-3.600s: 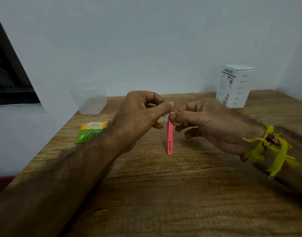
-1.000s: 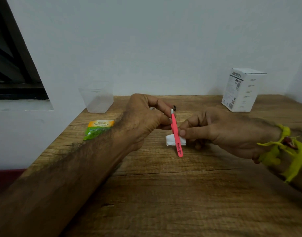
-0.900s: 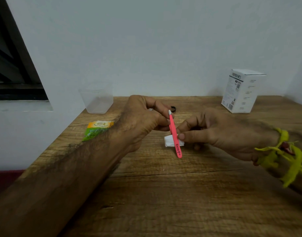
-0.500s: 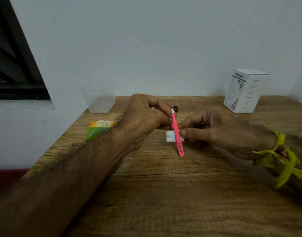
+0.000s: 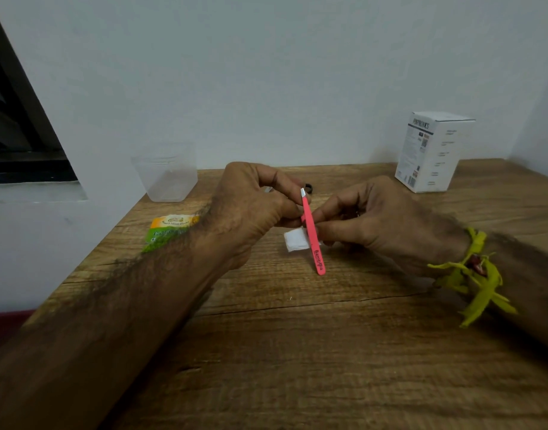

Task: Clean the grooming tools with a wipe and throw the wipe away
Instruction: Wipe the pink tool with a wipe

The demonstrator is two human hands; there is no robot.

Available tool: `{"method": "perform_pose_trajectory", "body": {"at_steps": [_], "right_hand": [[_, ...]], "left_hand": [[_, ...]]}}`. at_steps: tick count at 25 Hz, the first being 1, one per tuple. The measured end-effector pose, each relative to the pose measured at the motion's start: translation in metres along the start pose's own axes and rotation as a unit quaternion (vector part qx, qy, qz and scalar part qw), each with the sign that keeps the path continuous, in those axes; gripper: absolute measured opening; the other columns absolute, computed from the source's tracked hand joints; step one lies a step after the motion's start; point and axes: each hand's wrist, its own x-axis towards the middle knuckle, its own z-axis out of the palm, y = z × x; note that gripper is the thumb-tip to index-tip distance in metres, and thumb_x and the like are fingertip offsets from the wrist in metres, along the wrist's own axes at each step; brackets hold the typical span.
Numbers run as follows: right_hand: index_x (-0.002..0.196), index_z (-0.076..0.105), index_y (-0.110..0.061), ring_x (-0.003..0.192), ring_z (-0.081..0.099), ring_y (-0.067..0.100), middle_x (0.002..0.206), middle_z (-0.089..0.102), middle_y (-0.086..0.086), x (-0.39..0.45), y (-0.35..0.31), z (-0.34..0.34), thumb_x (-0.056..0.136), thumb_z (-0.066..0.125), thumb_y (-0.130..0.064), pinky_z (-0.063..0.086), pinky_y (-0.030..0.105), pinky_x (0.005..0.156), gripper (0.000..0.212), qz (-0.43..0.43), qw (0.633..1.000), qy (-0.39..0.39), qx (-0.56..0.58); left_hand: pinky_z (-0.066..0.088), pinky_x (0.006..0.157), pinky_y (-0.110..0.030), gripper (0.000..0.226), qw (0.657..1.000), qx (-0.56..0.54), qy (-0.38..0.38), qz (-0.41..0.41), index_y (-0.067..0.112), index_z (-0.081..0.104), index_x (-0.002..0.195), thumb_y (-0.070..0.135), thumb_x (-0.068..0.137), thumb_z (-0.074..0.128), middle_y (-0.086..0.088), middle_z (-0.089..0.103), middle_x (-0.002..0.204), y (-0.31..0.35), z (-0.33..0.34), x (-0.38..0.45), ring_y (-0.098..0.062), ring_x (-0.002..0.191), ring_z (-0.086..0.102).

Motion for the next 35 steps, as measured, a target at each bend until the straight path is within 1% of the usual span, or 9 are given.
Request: {"method": "perform_pose_trajectory", "body": {"at_steps": [7, 10, 12, 16, 19, 23, 26, 29, 35], "right_hand": [[0.082, 0.080, -0.005, 0.069, 0.070, 0.004, 0.074, 0.077, 0.002, 0.006, -0.002, -0.002, 0.065, 0.088, -0.013, 0.053, 0.015, 0.065, 0.020, -0.076, 0.996, 0.036, -0.031], [0.077, 0.080, -0.008, 0.060, 0.065, 0.010, 0.068, 0.074, 0.006, 0.004, -0.005, -0.006, 0.058, 0.089, -0.024, 0.054, 0.018, 0.058, 0.027, -0.042, 0.998, 0.010, -0.044], [0.075, 0.080, -0.010, 0.057, 0.063, 0.010, 0.065, 0.073, 0.007, 0.004, -0.005, -0.007, 0.062, 0.090, -0.017, 0.053, 0.020, 0.055, 0.018, -0.025, 0.999, -0.004, -0.042], [0.073, 0.078, -0.009, 0.059, 0.062, 0.017, 0.069, 0.072, 0.016, 0.007, -0.003, 0.001, 0.067, 0.086, -0.006, 0.054, 0.025, 0.056, 0.010, -0.046, 0.997, 0.057, -0.006], [0.075, 0.079, -0.007, 0.056, 0.063, 0.012, 0.066, 0.073, 0.009, 0.005, -0.002, -0.004, 0.068, 0.087, -0.005, 0.054, 0.021, 0.055, 0.010, -0.020, 0.999, 0.016, -0.027], [0.078, 0.079, -0.007, 0.058, 0.062, 0.013, 0.067, 0.074, 0.009, 0.007, -0.003, -0.003, 0.068, 0.087, -0.009, 0.054, 0.022, 0.056, 0.013, -0.024, 0.999, 0.035, -0.020], [0.079, 0.079, -0.008, 0.057, 0.064, 0.008, 0.068, 0.074, 0.006, 0.004, -0.005, -0.009, 0.070, 0.087, -0.007, 0.050, 0.015, 0.055, 0.012, -0.003, 0.998, -0.034, -0.055], [0.082, 0.079, -0.006, 0.059, 0.064, 0.008, 0.068, 0.074, 0.006, 0.003, -0.003, -0.014, 0.069, 0.086, -0.009, 0.051, 0.016, 0.055, 0.015, 0.006, 0.999, -0.034, -0.019], [0.088, 0.079, -0.002, 0.070, 0.063, 0.019, 0.086, 0.075, 0.021, 0.004, -0.002, -0.013, 0.072, 0.081, -0.006, 0.052, 0.024, 0.061, 0.017, 0.063, 0.995, -0.062, 0.036]], "left_hand": [[0.054, 0.055, -0.019, 0.041, 1.000, 0.026, -0.007, 0.014, 0.016, 0.070, 0.048, -0.022, 0.064, 0.073, 0.000, 0.075, 0.087, 0.001, 0.003, 0.001, -0.010, 0.079, 0.073], [0.058, 0.056, -0.024, 0.042, 1.000, 0.017, -0.007, 0.012, 0.014, 0.069, 0.049, -0.025, 0.065, 0.071, -0.001, 0.075, 0.087, 0.000, 0.003, 0.001, -0.013, 0.081, 0.075], [0.059, 0.057, -0.027, 0.042, 1.000, 0.011, -0.008, 0.008, 0.012, 0.069, 0.049, -0.027, 0.065, 0.070, -0.003, 0.075, 0.089, 0.000, 0.003, 0.000, -0.014, 0.082, 0.075], [0.055, 0.056, -0.021, 0.040, 0.999, 0.030, -0.002, 0.017, 0.016, 0.070, 0.049, -0.021, 0.063, 0.076, -0.004, 0.076, 0.092, 0.000, 0.003, 0.001, -0.011, 0.086, 0.074], [0.057, 0.057, -0.024, 0.040, 1.000, 0.016, -0.005, 0.000, 0.011, 0.069, 0.050, -0.025, 0.066, 0.070, -0.004, 0.076, 0.094, -0.001, 0.003, 0.001, -0.014, 0.082, 0.075], [0.054, 0.053, -0.019, 0.038, 1.000, 0.023, -0.006, 0.000, 0.011, 0.069, 0.051, -0.024, 0.066, 0.072, -0.001, 0.076, 0.091, 0.000, 0.004, 0.000, -0.010, 0.078, 0.073], [0.062, 0.060, -0.032, 0.045, 1.000, -0.001, -0.012, -0.007, 0.014, 0.069, 0.048, -0.027, 0.067, 0.070, -0.003, 0.075, 0.090, -0.001, 0.003, 0.000, -0.019, 0.079, 0.075], [0.062, 0.061, -0.033, 0.046, 1.000, -0.003, -0.013, -0.008, 0.014, 0.069, 0.047, -0.027, 0.068, 0.069, -0.006, 0.075, 0.091, 0.001, 0.002, -0.001, -0.021, 0.078, 0.075], [0.064, 0.063, -0.036, 0.038, 1.000, -0.009, -0.003, -0.019, 0.008, 0.068, 0.053, -0.027, 0.068, 0.069, -0.006, 0.073, 0.093, -0.001, 0.000, -0.001, -0.020, 0.078, 0.074]]}}
